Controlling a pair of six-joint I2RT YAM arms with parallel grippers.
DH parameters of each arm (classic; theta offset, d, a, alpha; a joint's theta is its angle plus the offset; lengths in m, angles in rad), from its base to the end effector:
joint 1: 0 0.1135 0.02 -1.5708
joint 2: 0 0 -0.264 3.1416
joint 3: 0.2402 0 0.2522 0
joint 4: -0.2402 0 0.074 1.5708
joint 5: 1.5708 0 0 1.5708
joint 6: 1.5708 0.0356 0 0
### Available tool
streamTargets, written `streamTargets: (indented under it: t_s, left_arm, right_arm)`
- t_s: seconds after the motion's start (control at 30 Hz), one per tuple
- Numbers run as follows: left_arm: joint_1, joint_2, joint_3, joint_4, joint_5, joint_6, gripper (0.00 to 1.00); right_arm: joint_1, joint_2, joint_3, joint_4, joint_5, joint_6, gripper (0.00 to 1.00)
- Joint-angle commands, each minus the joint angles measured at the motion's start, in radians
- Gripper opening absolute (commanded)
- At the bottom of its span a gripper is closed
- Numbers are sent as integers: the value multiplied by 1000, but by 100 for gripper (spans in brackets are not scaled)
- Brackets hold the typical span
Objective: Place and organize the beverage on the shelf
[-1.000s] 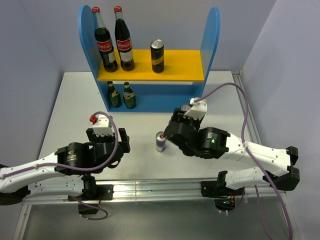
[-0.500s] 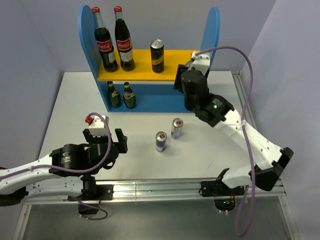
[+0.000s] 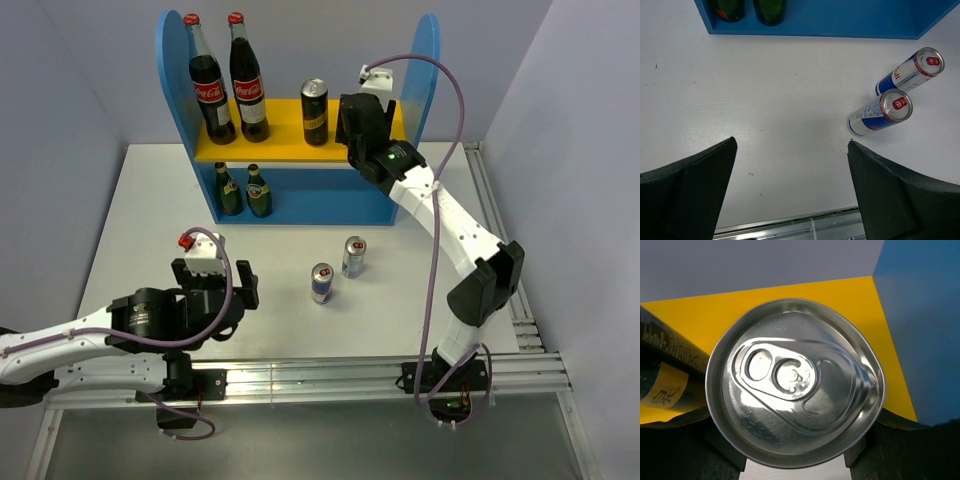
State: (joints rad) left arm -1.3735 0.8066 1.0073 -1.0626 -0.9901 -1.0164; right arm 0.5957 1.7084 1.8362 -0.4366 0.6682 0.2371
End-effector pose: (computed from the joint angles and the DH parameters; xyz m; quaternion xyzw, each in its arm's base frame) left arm 0.0539 -0.1180 0.3407 -0.0157 0.8414 -0.1205 0.5265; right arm 0.3341 0.1998 0.4348 0.0543 0.7851 -0.0167 0.6168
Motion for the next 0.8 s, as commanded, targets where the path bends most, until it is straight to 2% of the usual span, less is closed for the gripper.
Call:
streamTargets:
  t_s: [0.0, 0.13, 0.4, 0.47, 0.5, 0.53, 0.57, 0.67, 0.77]
  left_arm:
    - [-19, 12, 5, -29, -35, -33, 99]
    - [-32, 26, 13, -46, -42, -50, 99]
    - [-47, 16, 10, -54, -50, -62, 99]
    - [-48, 11, 8, -53, -51, -60, 99]
    - [-50, 11, 8, -53, -54, -63, 99]
    - [-50, 11, 8, -53, -51, -63, 99]
    - [-52, 11, 8, -51, -53, -62, 99]
    - [-53, 19, 10, -57, -56, -70, 99]
    - [-55, 29, 11, -66, -59, -76, 99]
  right_arm:
    - [-10, 14, 121, 82, -7, -12, 0]
    - [-8, 68, 188, 64, -1, -15, 0]
    - [-11, 92, 178, 62, 18, -5, 1]
    - [-11, 91, 160, 58, 34, 5, 12]
    - [-11, 88, 152, 61, 37, 4, 29]
    - [-11, 82, 135, 67, 42, 5, 41]
    - [-11, 80, 127, 68, 44, 7, 58]
    - [-11, 69, 101, 81, 51, 8, 91]
    - [-11, 66, 97, 82, 54, 8, 97]
